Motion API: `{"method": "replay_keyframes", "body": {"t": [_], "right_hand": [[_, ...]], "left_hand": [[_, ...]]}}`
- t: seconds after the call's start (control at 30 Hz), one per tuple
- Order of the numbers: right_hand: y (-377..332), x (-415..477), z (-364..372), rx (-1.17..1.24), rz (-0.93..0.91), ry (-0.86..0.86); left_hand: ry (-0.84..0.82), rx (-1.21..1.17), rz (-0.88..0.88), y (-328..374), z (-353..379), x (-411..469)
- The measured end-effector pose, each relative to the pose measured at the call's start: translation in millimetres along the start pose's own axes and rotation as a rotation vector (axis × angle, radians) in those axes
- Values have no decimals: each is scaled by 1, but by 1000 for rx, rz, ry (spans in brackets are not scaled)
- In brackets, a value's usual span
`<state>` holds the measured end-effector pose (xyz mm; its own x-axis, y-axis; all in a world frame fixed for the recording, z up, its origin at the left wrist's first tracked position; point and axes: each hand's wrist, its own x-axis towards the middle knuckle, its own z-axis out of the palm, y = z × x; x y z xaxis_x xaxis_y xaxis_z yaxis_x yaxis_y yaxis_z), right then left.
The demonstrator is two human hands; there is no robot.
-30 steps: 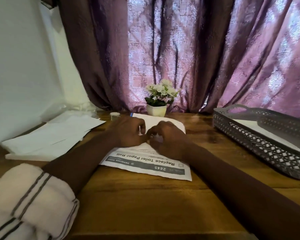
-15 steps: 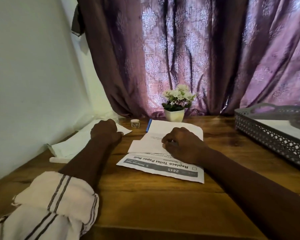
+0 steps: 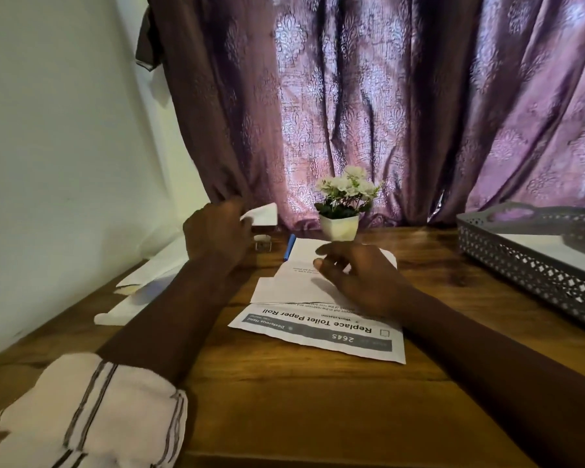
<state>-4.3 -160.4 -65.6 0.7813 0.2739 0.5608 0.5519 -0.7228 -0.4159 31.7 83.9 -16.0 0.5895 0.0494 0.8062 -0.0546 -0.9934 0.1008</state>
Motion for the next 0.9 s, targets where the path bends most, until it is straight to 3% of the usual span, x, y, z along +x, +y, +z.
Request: {"method": "replay_keyframes", "body": {"t": [0.13,0.23,0.33,0.4,0.5,0.63,0.73,0.8,0.9], "right_hand": [[-6,3,-8,525,143,91],[0,3,-15,797,289,142],[10,1,-21,839,369,277],[15,0,-29,888,445,324],[14,-2,-34,1145,593,220],[15,-3,-25,1018,456,256],[16,-4,-25,1039,476,368],[22,0,-28,1060,501,484],[29,4,-39,1215,541,578]], "left_hand": [[213,-191,326,52,-8,-15],[146,-249,561,75,10,-30],[123,-307,681,80,20,-35],[113,-369,689,77,22,-34],[126,-390,695,72,25,-33],[83,-476,803,81,27,-38],[13,-479,847,84,29,-36],[9,-451,772,77,30,-32],[-34,-432,458,63,35,-27]]}}
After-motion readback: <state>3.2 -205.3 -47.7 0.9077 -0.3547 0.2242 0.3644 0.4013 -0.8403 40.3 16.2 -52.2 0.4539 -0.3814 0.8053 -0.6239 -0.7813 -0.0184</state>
